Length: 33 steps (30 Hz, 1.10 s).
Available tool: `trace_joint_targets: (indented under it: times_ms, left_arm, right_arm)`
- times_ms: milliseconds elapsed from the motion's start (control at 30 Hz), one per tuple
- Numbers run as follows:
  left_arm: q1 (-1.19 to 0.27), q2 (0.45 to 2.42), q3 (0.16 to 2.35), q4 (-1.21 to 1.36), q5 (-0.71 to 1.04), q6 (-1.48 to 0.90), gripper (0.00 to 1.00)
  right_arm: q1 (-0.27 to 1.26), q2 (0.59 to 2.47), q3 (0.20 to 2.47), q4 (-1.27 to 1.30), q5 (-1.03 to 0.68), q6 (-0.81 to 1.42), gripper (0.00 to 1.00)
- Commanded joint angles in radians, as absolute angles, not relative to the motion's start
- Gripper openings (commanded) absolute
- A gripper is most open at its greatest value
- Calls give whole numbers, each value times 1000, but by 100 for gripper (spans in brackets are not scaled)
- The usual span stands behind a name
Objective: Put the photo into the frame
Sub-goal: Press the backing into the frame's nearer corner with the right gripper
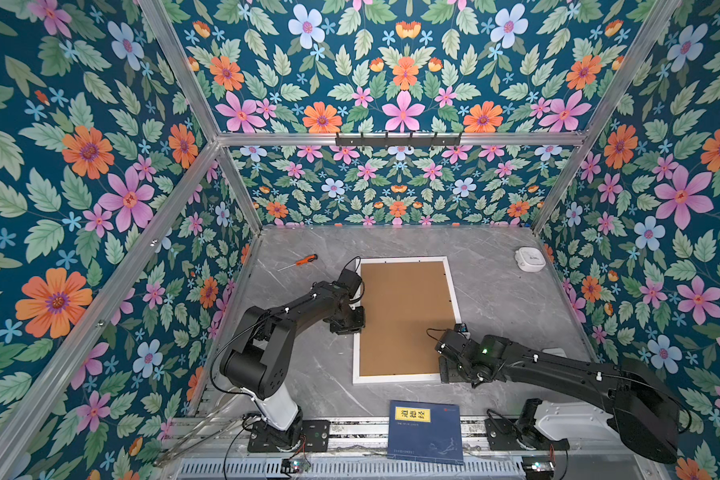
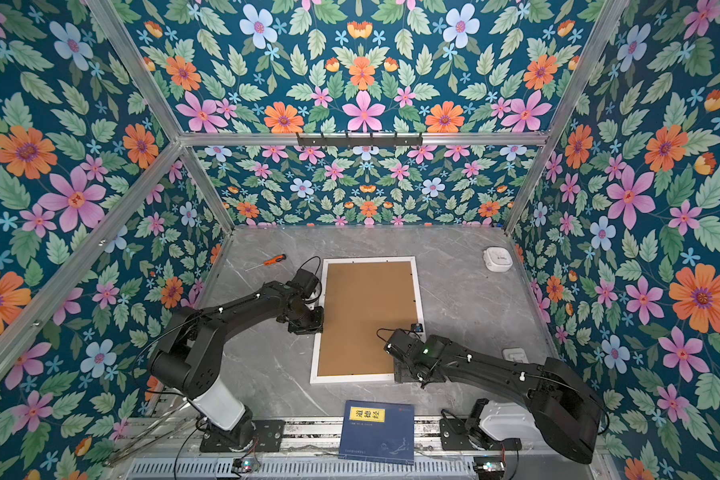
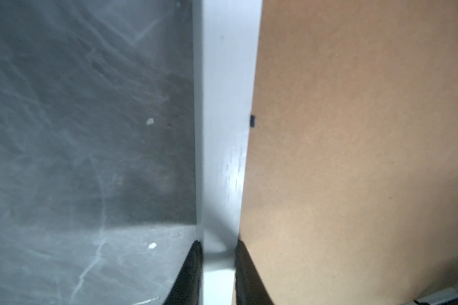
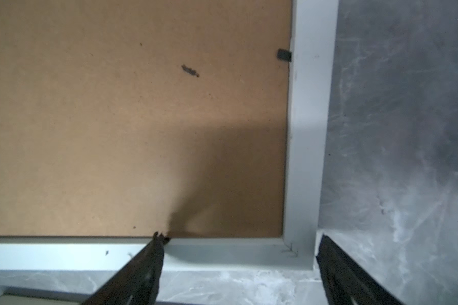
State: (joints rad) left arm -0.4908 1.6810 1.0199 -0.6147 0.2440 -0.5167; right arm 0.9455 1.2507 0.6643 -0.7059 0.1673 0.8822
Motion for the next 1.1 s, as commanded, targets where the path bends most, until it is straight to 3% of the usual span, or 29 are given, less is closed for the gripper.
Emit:
trace_joint_targets:
  times_ms: [0,1067]
  left_arm:
    - [-491,1687,1019,-618,222,-511,23]
    - [-491,1669,997,-620,225,-508,21]
  right_arm:
    - [946,1255,662,-713,188,900,90]
    - [894,1345,649,-640,144,891,90]
